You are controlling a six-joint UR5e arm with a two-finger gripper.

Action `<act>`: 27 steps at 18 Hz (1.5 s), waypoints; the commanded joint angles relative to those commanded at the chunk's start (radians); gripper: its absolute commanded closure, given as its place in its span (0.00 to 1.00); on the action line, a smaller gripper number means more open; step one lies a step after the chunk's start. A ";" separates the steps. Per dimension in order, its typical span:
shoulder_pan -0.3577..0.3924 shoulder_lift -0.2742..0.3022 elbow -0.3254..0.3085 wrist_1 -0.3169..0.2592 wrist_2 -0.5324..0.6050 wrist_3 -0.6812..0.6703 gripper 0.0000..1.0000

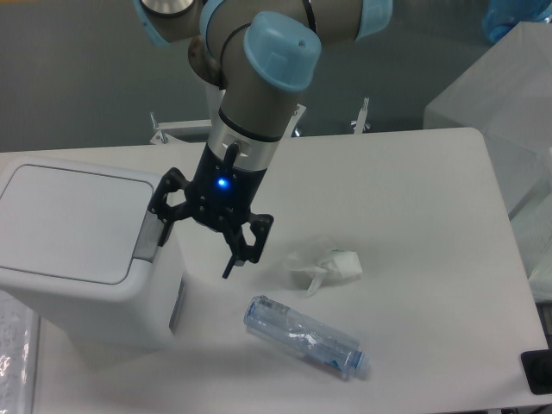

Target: Open the trash can

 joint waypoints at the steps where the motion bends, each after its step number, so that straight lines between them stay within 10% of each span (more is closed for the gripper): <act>1: 0.000 -0.002 -0.002 0.000 0.000 -0.002 0.00; 27: -0.006 0.000 0.000 -0.002 -0.084 -0.064 0.00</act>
